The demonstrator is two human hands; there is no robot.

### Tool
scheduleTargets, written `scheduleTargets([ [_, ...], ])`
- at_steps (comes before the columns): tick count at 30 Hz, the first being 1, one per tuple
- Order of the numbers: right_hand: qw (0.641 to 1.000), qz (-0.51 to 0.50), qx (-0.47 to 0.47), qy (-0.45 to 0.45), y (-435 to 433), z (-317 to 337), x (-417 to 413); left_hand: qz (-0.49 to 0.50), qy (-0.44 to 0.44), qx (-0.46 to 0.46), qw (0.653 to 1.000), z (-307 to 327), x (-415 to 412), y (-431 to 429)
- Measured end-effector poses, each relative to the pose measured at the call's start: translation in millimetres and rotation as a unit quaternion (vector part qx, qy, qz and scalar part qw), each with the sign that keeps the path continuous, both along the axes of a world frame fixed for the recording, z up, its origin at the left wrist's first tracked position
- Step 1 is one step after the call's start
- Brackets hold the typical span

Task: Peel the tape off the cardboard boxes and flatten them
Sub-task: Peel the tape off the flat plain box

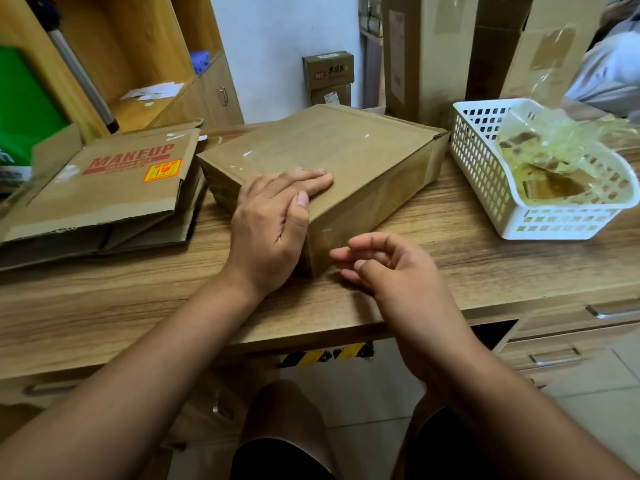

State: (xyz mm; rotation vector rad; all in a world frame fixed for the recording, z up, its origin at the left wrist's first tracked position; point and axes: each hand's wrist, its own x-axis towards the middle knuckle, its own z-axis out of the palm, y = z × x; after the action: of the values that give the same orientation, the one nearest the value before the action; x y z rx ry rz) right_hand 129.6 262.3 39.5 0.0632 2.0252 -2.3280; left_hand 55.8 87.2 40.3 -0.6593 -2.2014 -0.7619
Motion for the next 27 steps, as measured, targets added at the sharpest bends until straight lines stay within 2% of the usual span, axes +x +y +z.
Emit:
scheduleTargets([
  [4, 0.998, -0.035, -0.036, -0.022, 1, 1, -3, -0.001, 0.001, 0.001, 1.000, 1, 1, 0],
  [5, 0.999, -0.038, -0.013, -0.012, 1, 1, -4, -0.002, 0.001, 0.001, 1.000, 1, 1, 0],
  [9, 0.982, -0.049, 0.171, 0.060, -5, 2, -9, -0.003, 0.001, 0.003, 1.000, 1, 2, 0],
  [13, 0.961, -0.067, 0.252, 0.088, -11, 1, -14, -0.003, 0.005, 0.003, 1.000, 2, 2, 1],
  [27, 0.953, -0.128, 0.269, 0.064, -23, 2, -25, 0.020, 0.016, 0.004, 1.000, -1, 2, 4],
])
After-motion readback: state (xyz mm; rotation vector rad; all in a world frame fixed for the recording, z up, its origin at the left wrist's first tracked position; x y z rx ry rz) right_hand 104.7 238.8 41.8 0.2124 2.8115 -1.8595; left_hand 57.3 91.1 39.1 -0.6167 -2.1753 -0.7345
